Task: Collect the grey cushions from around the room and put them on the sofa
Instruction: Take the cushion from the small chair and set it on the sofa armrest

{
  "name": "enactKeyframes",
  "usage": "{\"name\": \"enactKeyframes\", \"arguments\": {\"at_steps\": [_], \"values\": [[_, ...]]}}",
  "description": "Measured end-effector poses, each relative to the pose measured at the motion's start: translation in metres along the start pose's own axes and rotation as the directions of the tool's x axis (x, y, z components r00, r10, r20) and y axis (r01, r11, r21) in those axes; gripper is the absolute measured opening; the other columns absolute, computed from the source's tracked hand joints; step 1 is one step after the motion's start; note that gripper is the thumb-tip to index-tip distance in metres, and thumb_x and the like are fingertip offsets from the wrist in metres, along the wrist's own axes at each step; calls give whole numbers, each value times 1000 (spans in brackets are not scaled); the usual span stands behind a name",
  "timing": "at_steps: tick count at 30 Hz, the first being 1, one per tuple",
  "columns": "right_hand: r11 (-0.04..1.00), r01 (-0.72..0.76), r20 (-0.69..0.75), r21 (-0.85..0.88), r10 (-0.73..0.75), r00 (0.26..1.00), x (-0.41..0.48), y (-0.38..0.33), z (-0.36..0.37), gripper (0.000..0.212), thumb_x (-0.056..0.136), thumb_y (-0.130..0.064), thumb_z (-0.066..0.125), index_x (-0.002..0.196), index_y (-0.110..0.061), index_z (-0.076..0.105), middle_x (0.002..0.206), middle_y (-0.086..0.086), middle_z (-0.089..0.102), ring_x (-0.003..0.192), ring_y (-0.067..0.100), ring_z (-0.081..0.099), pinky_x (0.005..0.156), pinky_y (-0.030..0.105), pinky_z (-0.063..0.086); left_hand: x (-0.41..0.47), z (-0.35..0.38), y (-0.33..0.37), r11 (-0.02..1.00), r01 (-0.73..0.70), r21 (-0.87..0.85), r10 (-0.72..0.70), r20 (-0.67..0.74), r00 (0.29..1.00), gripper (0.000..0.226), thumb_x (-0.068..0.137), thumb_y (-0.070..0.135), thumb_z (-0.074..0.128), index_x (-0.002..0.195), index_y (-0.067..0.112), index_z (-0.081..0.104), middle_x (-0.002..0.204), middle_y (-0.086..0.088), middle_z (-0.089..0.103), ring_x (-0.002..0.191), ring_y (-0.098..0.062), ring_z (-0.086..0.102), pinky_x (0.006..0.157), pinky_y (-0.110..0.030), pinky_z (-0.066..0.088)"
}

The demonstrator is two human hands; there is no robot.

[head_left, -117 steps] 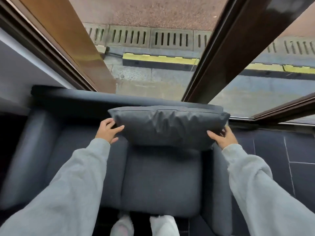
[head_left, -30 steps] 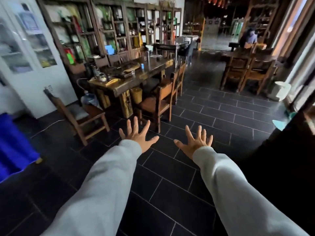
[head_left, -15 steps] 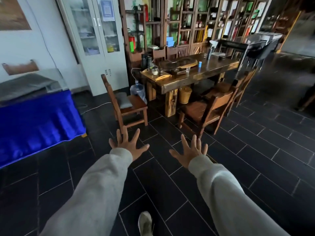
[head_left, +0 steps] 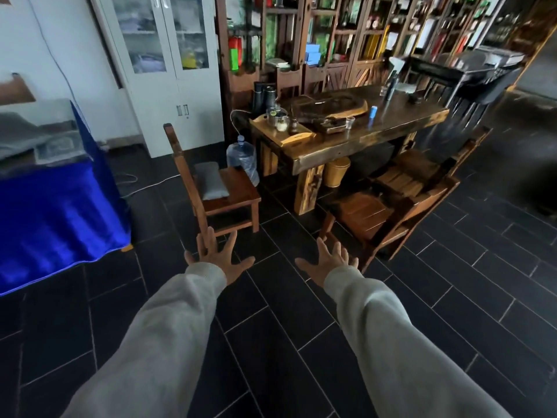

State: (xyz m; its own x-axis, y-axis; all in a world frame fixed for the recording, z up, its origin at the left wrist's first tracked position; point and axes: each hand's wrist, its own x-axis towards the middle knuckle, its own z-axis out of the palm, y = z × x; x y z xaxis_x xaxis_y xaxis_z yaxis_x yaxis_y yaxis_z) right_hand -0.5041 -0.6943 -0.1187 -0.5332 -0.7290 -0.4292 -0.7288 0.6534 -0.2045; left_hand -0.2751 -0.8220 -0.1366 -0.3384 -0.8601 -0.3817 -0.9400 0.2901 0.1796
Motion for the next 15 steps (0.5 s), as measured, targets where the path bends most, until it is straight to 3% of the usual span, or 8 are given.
{"name": "enactKeyframes", "arguments": {"at_steps": [15], "values": [[997, 57, 139, -56, -48, 989, 350, -67, -86, 97, 91, -76, 47, 165, -31, 4, 172, 16, 2, 158, 37, 8, 126, 59, 5, 306, -54, 53, 986, 163, -33, -161, 63, 985, 95, 87, 83, 37, 157, 47, -15, 165, -7, -33, 153, -33, -25, 122, -64, 3]]}}
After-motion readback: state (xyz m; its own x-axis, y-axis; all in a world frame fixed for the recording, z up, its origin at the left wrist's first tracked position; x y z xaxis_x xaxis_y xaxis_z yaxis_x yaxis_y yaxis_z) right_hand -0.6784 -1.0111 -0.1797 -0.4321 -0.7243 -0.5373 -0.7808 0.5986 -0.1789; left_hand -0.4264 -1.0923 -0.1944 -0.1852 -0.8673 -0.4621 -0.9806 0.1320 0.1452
